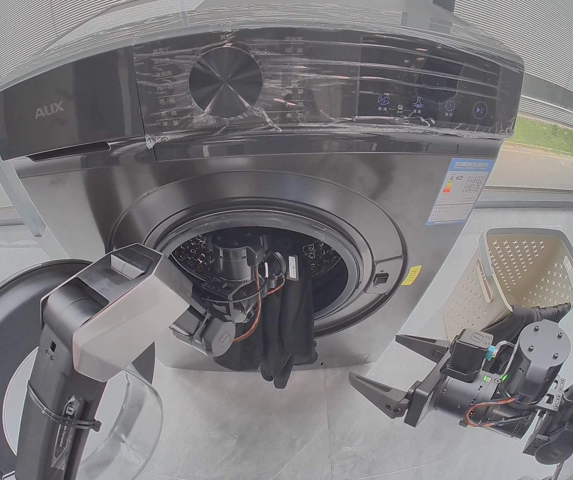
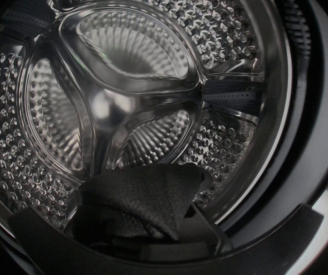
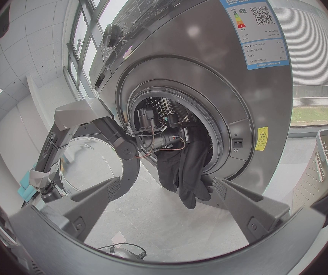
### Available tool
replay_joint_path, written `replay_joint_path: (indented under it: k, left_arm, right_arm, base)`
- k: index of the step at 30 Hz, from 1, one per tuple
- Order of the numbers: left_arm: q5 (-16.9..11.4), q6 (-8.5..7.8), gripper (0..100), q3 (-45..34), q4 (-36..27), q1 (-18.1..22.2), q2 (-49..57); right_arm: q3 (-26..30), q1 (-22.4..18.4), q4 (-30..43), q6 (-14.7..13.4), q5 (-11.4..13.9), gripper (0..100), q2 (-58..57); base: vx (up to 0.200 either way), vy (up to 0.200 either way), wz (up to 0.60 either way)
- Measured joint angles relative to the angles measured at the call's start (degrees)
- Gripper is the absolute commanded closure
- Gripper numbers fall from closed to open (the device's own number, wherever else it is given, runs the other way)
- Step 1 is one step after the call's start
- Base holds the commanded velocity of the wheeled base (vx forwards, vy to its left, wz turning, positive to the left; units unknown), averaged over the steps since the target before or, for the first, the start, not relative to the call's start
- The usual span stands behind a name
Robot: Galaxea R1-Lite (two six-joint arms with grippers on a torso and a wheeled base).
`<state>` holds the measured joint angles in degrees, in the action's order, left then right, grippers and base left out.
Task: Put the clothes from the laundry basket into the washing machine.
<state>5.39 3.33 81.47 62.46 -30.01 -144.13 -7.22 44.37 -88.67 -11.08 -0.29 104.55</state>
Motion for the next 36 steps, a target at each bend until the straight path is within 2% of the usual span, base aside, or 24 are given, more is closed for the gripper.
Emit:
replay_joint_path:
  k: [11, 17, 18, 27, 32, 36]
  left_arm:
    - [3.50, 0.61, 100, 20.48, -7.84, 2.56, -7.55]
    - [4.71, 1.07, 100, 25.88, -10.98, 3.58, -10.72]
    - [4.82, 1.12, 0, 25.92, -11.15, 3.64, -11.03]
    - [4.88, 1.71, 0, 23.91, -12.35, 3.78, -11.13]
    - [4.00, 1.67, 0, 18.03, -17.88, 3.19, -7.23]
    - [1.39, 1.65, 0, 12.63, -24.37, 2.49, -2.67]
  right_arm:
    - [0.00, -0.33, 0.02, 0.02, 0.02, 0, -0.06]
    - [0.02, -0.52, 0.02, 0.00, 0.02, 0, -0.09]
    - [0.02, -0.52, 0.02, 0.00, 0.00, 0, -0.09]
    - [-0.13, -0.61, 0.00, 0.11, -0.04, 0, -0.74]
    - [-0.11, -0.59, 0.00, 0.11, -0.04, 0, -1.16]
    - [0.00, -0.59, 0.02, 0.11, -0.04, 0, -1.33]
  base:
    - [0.000, 0.000, 0.00]
    - [0.000, 0.000, 0.00]
    - [0.000, 0.000, 0.00]
    - [0.000, 0.000, 0.00]
    - [0.000, 0.000, 0.00]
    - [0.000, 0.000, 0.00]
